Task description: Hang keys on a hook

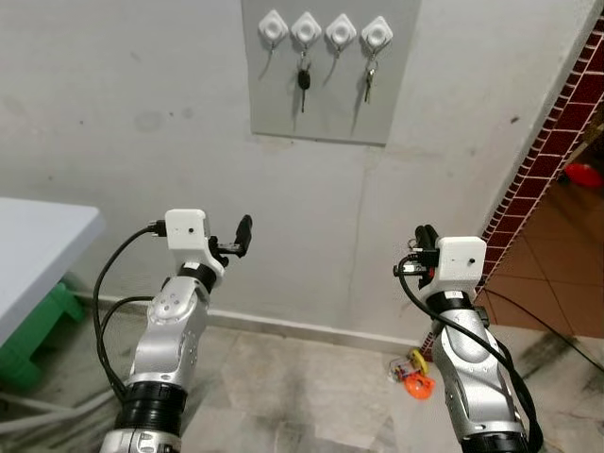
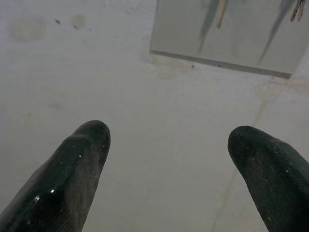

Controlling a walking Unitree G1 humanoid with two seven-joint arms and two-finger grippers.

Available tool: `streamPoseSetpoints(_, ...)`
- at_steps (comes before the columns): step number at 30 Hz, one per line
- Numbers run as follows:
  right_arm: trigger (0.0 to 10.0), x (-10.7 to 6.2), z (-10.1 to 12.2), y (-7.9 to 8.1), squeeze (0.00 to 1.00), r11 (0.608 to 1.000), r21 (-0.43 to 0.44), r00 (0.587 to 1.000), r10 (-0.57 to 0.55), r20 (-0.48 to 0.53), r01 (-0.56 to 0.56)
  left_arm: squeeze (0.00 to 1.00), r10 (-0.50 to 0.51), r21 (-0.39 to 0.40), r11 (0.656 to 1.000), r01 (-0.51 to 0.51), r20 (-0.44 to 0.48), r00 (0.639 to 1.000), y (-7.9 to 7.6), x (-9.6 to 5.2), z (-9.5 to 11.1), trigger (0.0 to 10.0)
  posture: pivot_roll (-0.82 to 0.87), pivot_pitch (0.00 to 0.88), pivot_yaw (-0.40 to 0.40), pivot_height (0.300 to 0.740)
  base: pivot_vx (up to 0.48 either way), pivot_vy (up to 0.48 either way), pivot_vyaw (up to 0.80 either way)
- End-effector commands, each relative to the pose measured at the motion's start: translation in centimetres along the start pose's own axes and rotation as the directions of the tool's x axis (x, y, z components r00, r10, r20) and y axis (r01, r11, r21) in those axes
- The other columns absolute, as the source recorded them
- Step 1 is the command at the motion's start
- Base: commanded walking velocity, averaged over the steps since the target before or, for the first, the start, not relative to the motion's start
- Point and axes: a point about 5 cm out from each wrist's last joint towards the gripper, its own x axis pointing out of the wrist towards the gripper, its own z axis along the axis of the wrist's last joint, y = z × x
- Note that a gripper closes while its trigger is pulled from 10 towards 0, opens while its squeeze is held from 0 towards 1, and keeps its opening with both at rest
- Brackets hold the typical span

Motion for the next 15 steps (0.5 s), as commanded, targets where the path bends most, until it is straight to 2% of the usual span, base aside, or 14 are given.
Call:
streamPoseSetpoints(1, 10.0, 0.23, 0.43, 0.1, 0.0, 1.0, 0.006, 1.0, -0.002, 0.009, 0.002, 0.0, 0.002, 0.0, 1.0, -0.002, -0.009, 1.0, 0.09, 0.07, 0.05, 10.0, -0.09, 0.0, -0.001, 0.74, 0.0, 0.0, 0.0)
streamPoseSetpoints(15, 10.0, -0.22, 0.23, 0.51, 0.0, 1.0, 0.015, 1.0, 0.004, 0.001, -0.004, 0.0, 0.006, 0.016, 1.0, -0.006, -0.009, 1.0, 0.37, -0.3, 0.29, 10.0, -0.08, 0.0, -0.001, 0.74, 0.0, 0.0, 0.0)
